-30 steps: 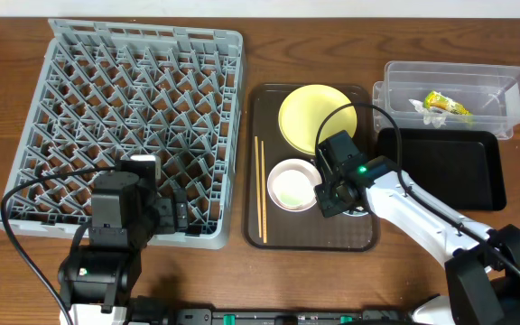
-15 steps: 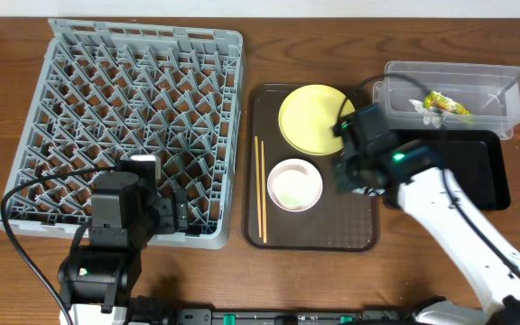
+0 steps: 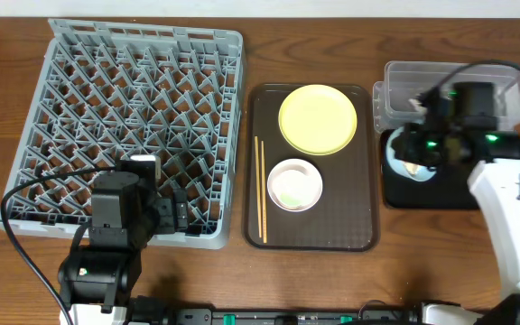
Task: Sort waste into correct bins and load items into the dishwasher
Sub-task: 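Tip the blue bowl over the black tray to dump the rice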
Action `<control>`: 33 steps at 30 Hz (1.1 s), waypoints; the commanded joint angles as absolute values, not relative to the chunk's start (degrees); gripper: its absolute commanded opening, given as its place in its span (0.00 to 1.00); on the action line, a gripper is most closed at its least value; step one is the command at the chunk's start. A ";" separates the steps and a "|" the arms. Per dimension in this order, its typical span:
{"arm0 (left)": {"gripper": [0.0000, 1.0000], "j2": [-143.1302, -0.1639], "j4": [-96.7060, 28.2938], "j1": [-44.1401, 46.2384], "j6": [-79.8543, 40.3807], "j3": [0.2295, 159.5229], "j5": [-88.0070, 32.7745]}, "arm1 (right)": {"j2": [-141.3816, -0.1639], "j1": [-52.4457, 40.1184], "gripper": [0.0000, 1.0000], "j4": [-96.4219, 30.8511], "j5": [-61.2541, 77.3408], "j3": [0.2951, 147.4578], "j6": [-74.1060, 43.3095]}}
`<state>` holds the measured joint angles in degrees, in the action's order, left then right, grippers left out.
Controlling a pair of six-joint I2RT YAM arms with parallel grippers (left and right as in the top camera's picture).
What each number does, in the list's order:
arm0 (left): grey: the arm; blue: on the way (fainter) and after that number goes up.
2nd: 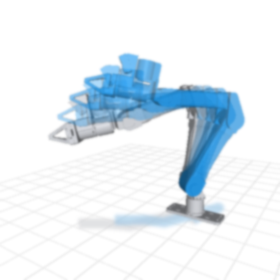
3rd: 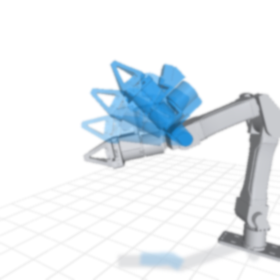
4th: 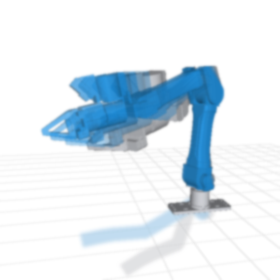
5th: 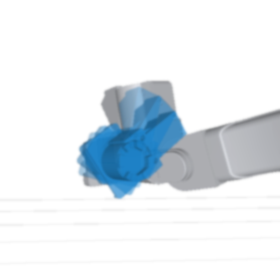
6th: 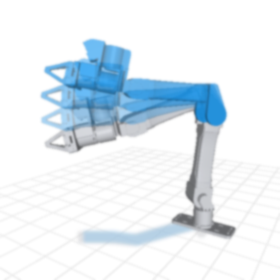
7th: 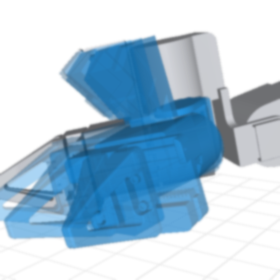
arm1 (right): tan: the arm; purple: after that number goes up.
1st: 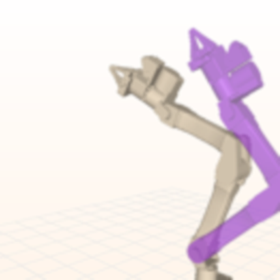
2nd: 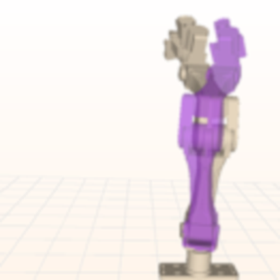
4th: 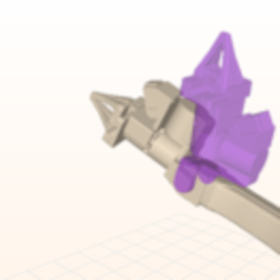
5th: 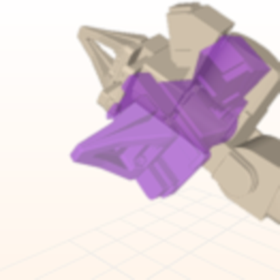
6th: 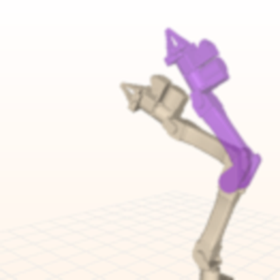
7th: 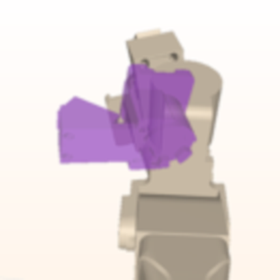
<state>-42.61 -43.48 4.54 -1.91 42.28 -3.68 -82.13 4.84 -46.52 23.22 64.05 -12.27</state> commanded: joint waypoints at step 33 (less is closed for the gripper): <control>0.92 -42.46 -43.51 4.29 -2.63 43.46 -3.57 | -104.88 38.37 0.01 -40.95 84.55 60.07 -3.75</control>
<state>-42.61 -43.48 4.54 -1.91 42.28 -3.68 -103.24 36.47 -41.04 78.02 60.18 -4.91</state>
